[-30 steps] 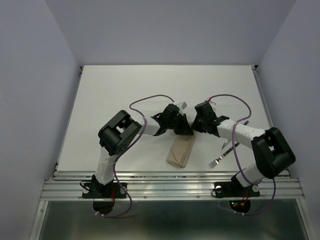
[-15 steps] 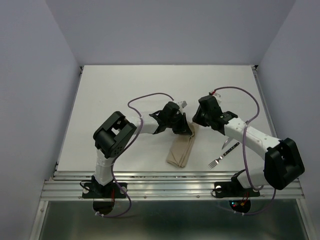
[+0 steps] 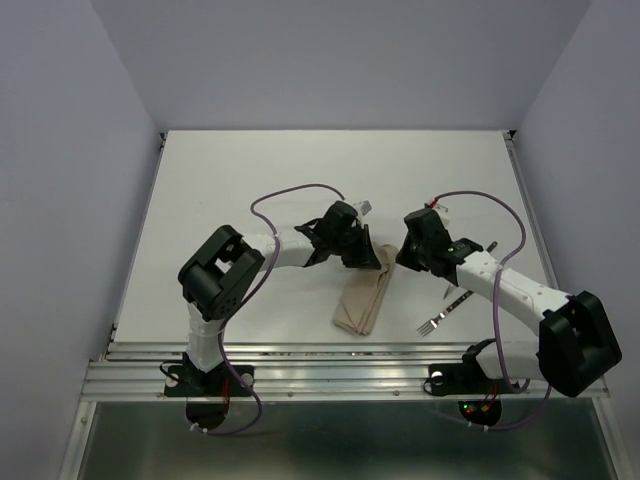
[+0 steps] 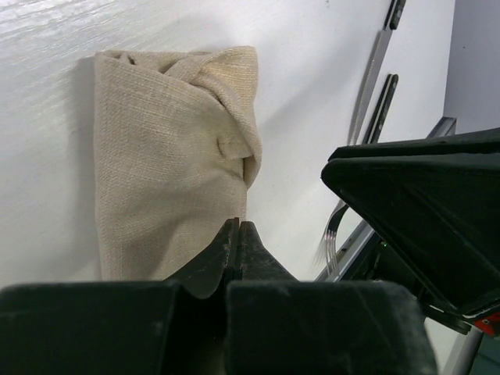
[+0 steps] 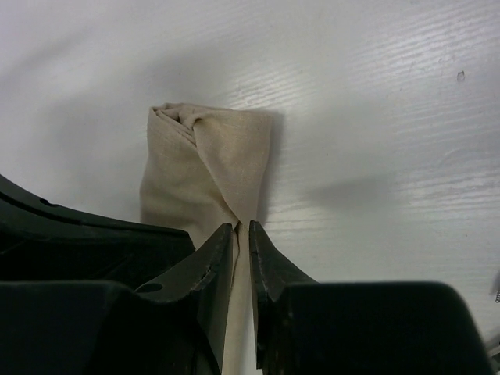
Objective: Fold the napkin into a case and place the utensils inside
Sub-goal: Stuff the top corner of the smaller-rectangle-folded napkin into the folded napkin.
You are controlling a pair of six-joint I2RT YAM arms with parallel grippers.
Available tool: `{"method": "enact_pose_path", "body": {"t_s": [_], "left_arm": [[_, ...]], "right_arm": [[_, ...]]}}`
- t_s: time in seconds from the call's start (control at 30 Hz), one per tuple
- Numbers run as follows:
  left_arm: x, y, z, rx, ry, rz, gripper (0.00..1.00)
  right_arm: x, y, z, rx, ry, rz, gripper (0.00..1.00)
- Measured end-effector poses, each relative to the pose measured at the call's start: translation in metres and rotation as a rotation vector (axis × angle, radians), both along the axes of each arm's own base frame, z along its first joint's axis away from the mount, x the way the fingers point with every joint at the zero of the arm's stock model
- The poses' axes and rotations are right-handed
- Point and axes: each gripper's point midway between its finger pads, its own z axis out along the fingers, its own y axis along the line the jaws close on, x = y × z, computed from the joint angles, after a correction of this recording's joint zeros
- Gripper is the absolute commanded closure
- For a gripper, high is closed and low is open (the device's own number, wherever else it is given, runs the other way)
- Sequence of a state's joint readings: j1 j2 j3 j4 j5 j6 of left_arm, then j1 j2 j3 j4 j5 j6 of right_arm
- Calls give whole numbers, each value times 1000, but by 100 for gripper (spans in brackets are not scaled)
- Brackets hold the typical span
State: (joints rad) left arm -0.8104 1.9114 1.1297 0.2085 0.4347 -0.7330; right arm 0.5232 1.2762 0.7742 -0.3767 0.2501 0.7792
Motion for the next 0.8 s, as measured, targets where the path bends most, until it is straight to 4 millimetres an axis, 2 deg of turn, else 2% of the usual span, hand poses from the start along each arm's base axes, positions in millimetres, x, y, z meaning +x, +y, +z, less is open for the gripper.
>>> {"method": "enact_pose_path", "body": {"t_s": [0.23,0.47,0.63,0.8], "left_arm": [[3,2,-6,25,-2,12,100],[20,-15,-19,32,-8,3,100],[26,-25,-29,32,2,-13,100],[27,-27,-27,27,-2,-19,100]], "right_arm": [[-4,0,-11,-14,37,15,80],[-3,3,-32,-58,104,47,79],[3,8,-27,-55,93,71,76],[12,13,-23,-62,83,84,75]]}}
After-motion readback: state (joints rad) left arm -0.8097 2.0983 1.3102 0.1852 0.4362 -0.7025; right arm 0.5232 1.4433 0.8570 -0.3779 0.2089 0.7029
